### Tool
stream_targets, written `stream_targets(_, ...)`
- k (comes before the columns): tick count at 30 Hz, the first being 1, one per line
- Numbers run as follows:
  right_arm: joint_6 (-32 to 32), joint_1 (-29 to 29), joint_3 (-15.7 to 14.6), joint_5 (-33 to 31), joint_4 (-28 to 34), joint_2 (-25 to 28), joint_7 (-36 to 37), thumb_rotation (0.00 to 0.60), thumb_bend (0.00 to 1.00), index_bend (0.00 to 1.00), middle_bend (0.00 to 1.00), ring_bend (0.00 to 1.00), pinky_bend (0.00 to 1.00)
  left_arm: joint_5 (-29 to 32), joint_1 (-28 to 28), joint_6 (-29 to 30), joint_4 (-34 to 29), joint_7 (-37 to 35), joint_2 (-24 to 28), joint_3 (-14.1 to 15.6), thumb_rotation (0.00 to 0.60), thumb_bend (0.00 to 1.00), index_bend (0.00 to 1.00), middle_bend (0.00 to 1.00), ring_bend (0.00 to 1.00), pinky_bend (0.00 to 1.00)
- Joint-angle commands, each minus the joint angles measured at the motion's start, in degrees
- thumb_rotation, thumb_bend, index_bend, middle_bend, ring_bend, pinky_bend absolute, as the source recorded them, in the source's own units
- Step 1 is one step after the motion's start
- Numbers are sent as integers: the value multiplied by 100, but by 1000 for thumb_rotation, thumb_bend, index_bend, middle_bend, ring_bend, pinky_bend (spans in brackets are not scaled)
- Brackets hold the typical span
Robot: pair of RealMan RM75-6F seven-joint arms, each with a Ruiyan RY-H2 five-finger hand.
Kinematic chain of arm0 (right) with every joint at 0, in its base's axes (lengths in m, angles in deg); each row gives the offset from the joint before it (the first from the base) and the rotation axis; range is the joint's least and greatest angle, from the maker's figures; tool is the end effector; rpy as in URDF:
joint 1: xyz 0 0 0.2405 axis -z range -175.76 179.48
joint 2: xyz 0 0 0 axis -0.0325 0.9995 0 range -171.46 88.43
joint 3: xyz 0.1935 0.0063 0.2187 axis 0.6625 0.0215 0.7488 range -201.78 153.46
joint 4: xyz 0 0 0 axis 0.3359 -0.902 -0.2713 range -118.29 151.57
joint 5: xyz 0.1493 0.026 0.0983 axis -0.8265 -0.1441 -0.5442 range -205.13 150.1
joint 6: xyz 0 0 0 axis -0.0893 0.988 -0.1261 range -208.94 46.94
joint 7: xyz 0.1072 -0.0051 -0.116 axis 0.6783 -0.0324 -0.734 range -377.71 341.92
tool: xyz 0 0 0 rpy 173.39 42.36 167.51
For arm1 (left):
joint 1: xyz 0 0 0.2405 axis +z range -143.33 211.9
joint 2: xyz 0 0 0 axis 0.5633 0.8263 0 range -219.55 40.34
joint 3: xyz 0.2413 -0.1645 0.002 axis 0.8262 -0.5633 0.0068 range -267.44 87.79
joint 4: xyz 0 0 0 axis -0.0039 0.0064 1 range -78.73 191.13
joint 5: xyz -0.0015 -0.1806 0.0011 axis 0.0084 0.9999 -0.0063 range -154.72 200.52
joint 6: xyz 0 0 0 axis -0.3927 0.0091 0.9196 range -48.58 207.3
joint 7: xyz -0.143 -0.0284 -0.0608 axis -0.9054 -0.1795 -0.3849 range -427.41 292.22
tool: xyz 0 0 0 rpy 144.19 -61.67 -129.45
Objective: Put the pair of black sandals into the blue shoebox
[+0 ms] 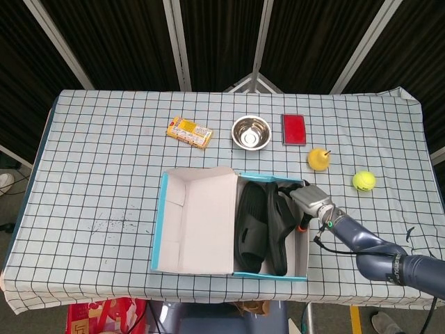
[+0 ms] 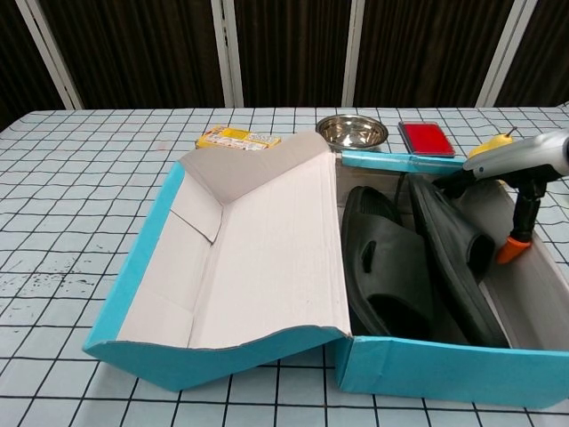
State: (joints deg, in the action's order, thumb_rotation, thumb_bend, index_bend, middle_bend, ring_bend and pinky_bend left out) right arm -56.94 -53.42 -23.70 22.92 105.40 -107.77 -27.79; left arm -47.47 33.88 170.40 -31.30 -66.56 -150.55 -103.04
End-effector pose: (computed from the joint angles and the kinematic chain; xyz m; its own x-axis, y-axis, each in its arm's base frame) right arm -0.2086 -0.3928 0.0813 0.5279 -0.6421 0.5559 -0.8446 -0.3283 0.4229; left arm -0.3735 0.1875 0.2925 0.5274 -0.2425 0.8143 0.8332 0.3350 -0.4399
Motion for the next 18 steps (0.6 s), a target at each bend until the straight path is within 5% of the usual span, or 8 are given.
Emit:
stream_targets(1, -198, -120, -86, -109, -68, 17, 82, 600, 59, 101, 178, 21, 0, -2, -2, -3, -2, 6, -2, 3, 600, 504, 167, 31, 0, 103)
stream_targets(18, 464, -319, -352, -328, -29, -133, -139, 600, 59, 155, 109, 0, 0, -6, -18, -36, 5, 20, -10, 16, 600, 504, 167, 31, 0, 89)
